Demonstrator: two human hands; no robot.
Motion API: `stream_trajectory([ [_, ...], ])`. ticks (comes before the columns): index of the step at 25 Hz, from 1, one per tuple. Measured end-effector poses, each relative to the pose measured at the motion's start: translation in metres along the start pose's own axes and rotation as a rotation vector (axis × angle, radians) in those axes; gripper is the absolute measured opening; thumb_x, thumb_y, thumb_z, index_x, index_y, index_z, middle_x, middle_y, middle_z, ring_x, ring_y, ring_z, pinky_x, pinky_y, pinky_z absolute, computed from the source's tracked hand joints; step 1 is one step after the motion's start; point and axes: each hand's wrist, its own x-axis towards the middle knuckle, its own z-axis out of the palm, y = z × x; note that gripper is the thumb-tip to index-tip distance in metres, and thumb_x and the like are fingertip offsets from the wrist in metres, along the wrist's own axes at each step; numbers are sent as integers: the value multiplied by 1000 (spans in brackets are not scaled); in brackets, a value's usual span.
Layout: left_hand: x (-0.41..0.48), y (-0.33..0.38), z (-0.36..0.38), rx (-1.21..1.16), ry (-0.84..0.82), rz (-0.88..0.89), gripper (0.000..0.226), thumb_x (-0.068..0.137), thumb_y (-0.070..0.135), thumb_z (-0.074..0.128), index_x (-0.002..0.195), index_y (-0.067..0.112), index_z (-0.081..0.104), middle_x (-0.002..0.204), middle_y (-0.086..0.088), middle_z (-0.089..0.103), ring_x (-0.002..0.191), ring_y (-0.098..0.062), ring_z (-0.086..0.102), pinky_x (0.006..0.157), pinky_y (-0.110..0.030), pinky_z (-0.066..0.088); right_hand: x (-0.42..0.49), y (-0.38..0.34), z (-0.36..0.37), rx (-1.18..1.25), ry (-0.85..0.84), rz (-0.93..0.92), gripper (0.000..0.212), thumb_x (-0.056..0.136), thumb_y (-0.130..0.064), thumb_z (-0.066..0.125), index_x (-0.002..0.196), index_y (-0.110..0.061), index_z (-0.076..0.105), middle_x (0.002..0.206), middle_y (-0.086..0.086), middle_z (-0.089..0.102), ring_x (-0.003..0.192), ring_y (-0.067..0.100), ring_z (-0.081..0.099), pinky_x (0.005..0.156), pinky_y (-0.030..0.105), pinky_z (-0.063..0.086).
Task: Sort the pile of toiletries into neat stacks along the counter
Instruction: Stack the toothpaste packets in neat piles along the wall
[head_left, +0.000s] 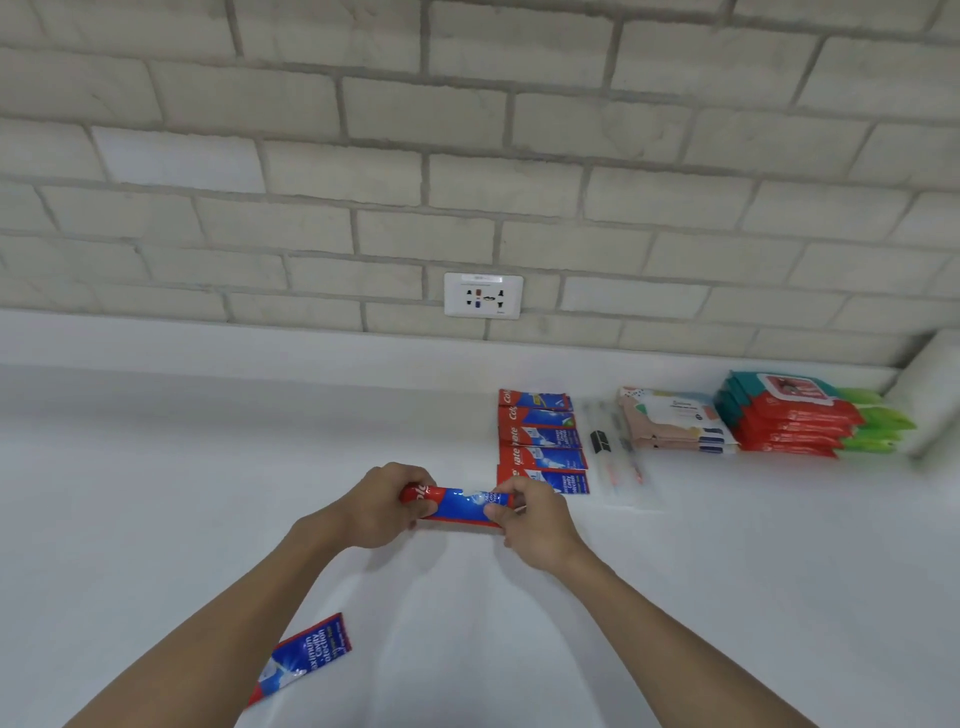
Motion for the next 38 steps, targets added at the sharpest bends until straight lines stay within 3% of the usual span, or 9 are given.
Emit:
stream_trajectory([
  [6,43,25,14,-100,17,-23,7,91,14,60,95,11,64,93,-12,66,62,-14,66,55,-25,52,25,18,-42,52,116,50,22,86,-6,69,88,-25,56,67,-3,51,71,15,56,76,37,58],
  [10,68,37,31,-137,70,-83,12,89,15,64,101,11,62,96,-7,65,60,-11,65,52,-21,51,43,28,-61,93,190,69,23,84,-3,70,96,-18,56,64,-2,55,68,10,60,55,16,49],
  [13,86,49,39,-192,137,-166,19,87,17,68,104,13,59,89,0,65,64,-9,65,50,-18,52,54,34,-73,97,228,68,26,84,-3,70,99,-16,53,74,-1,56,82,13,62,49,12,45],
  [17,108,57,47,-271,230,-283,29,81,20,75,103,14,56,80,5,65,69,-11,68,61,-23,56,71,40,-80,4,293,35,22,85,-6,70,95,-14,52,81,-4,55,85,13,59,52,15,46],
  [21,123,61,60,-220,288,-336,35,81,27,75,107,11,58,96,-3,69,83,-15,65,77,-28,55,86,47,-83,-153,306,56,16,88,-18,69,98,-13,58,106,2,63,94,12,62,55,14,47],
  [28,133,62,75,-134,288,-334,30,89,23,65,113,6,61,109,-10,70,95,-22,68,80,-27,53,95,49,-79,-371,297,73,29,91,-24,65,115,-7,59,121,9,62,104,18,63,81,32,58],
  [38,131,60,83,-18,280,-291,27,91,28,61,106,6,65,108,-7,69,96,-20,67,78,-21,48,94,49,-73,-507,306,67,27,94,-24,59,116,-8,57,121,8,61,106,16,61,82,27,55],
])
